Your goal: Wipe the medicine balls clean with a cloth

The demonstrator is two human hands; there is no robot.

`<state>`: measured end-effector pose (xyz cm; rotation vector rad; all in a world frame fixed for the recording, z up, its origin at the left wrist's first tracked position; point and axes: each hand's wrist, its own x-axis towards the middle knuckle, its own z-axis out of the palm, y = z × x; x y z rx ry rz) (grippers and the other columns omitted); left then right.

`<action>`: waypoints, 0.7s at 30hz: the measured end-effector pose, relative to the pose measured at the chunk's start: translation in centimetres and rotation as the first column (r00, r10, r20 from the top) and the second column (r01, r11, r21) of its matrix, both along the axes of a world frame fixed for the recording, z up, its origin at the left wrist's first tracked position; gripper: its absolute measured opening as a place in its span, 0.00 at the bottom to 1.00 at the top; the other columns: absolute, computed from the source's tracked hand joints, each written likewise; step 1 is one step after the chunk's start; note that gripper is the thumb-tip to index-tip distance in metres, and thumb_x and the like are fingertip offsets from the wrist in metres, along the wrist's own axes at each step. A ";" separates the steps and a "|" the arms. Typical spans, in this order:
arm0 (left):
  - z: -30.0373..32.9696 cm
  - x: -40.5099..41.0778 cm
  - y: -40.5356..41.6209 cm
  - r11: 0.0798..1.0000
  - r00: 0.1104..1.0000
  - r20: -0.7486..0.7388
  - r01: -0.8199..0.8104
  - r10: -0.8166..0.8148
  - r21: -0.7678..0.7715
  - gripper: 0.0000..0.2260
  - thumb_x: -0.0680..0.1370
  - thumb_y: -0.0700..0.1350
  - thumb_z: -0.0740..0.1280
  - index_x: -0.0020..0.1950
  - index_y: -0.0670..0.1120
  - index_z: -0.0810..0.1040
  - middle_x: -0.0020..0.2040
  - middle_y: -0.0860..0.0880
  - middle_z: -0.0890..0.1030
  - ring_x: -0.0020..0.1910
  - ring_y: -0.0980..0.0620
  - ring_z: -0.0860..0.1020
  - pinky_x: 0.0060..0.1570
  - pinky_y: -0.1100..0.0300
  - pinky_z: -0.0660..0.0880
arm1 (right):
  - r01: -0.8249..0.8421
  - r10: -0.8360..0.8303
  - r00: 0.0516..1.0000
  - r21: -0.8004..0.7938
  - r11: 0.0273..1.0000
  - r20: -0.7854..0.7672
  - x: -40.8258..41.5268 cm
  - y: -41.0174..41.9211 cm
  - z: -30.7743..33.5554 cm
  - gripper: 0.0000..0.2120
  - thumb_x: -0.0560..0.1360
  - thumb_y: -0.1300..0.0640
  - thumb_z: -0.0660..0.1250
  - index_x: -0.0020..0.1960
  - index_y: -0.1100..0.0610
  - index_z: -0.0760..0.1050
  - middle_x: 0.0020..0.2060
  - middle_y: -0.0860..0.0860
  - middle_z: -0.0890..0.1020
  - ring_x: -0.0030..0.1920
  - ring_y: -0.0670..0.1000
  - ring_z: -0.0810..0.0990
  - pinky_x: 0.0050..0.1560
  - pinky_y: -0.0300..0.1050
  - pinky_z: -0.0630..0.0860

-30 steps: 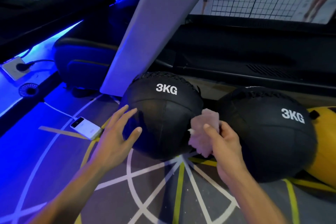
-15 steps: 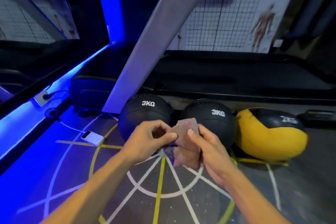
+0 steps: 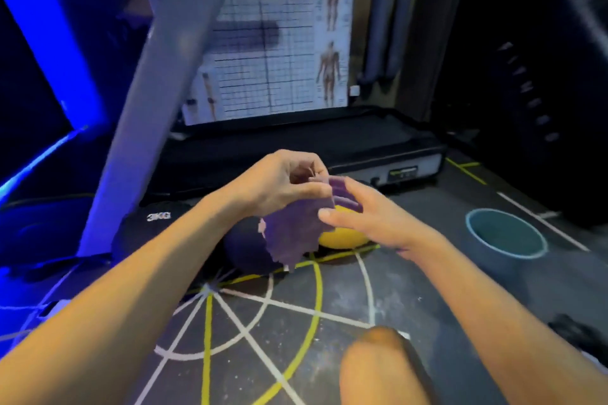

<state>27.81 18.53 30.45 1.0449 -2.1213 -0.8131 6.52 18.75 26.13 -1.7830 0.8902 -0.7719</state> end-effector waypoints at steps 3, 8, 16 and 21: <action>-1.2 -5.6 -2.2 1.000 0.997 0.080 0.023 -0.023 0.002 0.08 0.78 0.52 0.75 0.47 0.48 0.82 0.45 0.46 0.86 0.44 0.44 0.83 0.52 0.43 0.78 | 0.064 -0.064 0.989 0.002 0.998 0.134 -4.3 -1.1 -1.4 0.15 0.77 0.58 0.74 0.63 0.56 0.80 0.55 0.43 0.85 0.58 0.42 0.82 0.61 0.39 0.75; -3.9 -13.6 -6.2 0.989 0.996 0.054 0.060 -0.068 0.133 0.18 0.73 0.63 0.73 0.48 0.49 0.81 0.46 0.43 0.87 0.45 0.37 0.83 0.50 0.40 0.79 | 0.255 -0.244 0.965 -0.146 0.956 0.092 -11.8 -3.0 -4.7 0.05 0.77 0.58 0.75 0.53 0.57 0.83 0.37 0.45 0.82 0.39 0.39 0.75 0.43 0.38 0.72; -13.9 -22.9 -13.2 0.861 0.956 0.057 0.234 -0.289 0.451 0.08 0.76 0.37 0.76 0.52 0.43 0.81 0.45 0.43 0.85 0.43 0.52 0.80 0.47 0.58 0.76 | 0.582 -0.604 0.792 -0.188 0.791 -0.088 -23.4 -5.8 -13.8 0.13 0.79 0.49 0.71 0.40 0.57 0.78 0.33 0.57 0.79 0.34 0.44 0.71 0.37 0.54 0.74; -24.1 -29.5 -17.7 0.914 0.981 0.057 0.150 -0.184 0.376 0.05 0.70 0.50 0.75 0.43 0.52 0.83 0.42 0.45 0.86 0.39 0.55 0.79 0.43 0.50 0.78 | 0.677 -0.705 0.654 -0.204 0.707 -0.274 -29.7 -7.8 -21.5 0.12 0.76 0.52 0.74 0.37 0.53 0.77 0.31 0.49 0.76 0.33 0.45 0.73 0.36 0.39 0.69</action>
